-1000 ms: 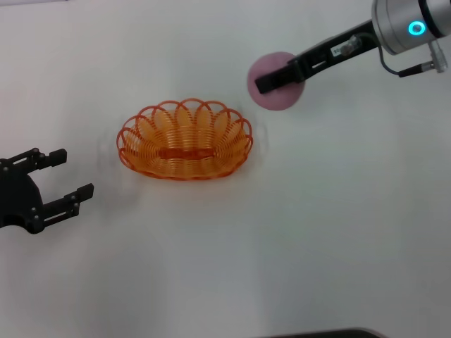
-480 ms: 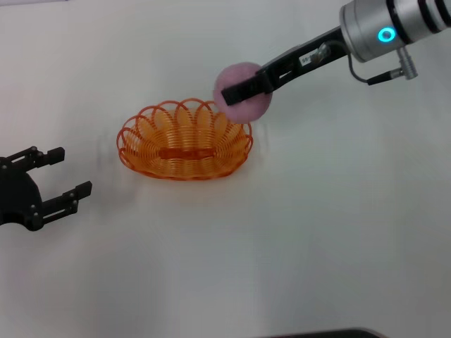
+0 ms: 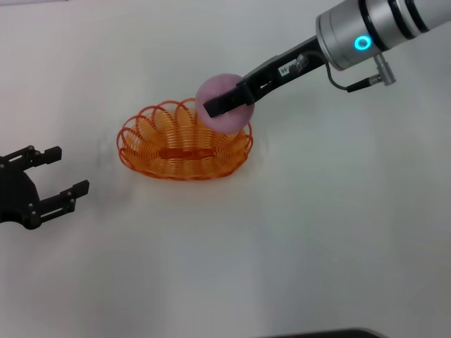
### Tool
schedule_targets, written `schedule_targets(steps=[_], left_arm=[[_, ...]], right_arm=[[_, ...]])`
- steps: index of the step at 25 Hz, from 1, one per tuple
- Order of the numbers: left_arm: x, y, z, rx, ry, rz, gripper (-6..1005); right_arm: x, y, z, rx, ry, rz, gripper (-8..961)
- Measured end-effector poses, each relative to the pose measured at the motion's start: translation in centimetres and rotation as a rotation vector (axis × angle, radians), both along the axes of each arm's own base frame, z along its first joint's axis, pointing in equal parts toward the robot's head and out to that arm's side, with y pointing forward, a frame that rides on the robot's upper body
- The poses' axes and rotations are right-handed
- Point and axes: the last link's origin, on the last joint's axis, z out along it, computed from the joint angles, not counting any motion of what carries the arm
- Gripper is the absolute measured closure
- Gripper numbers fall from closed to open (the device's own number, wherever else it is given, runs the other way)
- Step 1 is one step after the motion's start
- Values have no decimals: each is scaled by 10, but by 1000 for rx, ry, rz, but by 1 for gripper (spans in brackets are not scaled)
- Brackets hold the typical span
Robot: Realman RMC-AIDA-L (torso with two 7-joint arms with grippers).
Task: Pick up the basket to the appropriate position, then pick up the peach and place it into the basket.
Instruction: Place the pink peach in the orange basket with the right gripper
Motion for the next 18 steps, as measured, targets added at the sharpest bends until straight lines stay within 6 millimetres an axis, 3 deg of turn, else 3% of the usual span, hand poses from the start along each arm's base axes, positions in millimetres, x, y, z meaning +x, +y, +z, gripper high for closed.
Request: schedule_targets(steps=[18], left_arm=[[0,1,1,8,-6,10,278]], right_arm=[[5,3,-26,13,-87,28,359]])
